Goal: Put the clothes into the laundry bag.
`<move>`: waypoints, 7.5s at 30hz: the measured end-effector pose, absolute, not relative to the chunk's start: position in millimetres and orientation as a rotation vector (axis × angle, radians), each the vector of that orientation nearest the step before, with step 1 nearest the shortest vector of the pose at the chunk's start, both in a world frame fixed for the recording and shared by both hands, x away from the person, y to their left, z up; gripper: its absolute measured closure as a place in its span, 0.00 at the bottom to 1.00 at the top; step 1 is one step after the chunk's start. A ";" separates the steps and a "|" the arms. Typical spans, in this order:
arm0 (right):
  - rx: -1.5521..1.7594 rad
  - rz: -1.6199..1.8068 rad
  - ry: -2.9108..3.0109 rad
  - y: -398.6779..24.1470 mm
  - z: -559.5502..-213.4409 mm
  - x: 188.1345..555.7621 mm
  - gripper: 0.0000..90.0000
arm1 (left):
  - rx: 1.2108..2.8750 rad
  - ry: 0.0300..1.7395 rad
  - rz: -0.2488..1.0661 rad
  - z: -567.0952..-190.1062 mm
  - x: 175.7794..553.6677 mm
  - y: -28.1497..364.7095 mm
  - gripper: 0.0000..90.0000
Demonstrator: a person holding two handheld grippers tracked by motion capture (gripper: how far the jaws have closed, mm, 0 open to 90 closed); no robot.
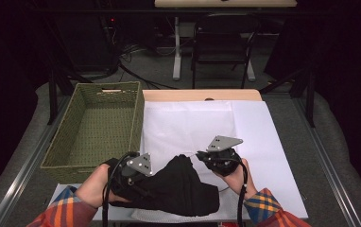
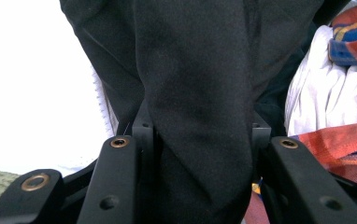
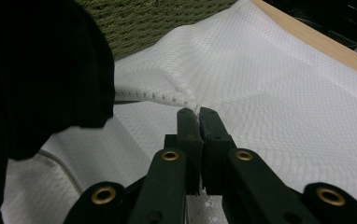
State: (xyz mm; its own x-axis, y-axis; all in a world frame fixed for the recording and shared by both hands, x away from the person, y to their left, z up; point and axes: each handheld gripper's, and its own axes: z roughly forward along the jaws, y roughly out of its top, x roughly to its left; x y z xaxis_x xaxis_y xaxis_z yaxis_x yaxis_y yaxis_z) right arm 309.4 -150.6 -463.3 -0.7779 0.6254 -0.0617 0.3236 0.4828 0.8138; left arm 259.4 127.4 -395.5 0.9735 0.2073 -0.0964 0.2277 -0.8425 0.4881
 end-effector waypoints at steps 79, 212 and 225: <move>0.768 1.246 2.330 -148.7 -453.2 302.1 0.99 | 2.432 0.780 -0.156 -489.3 297.4 97.3 0.65; 0.818 1.266 2.332 -156.8 -455.6 303.6 0.98 | 2.421 0.598 -0.007 -515.4 282.0 100.9 0.64; 0.820 1.270 2.324 -157.4 -454.7 303.3 0.98 | 2.293 0.754 -0.052 -506.3 281.6 101.0 0.65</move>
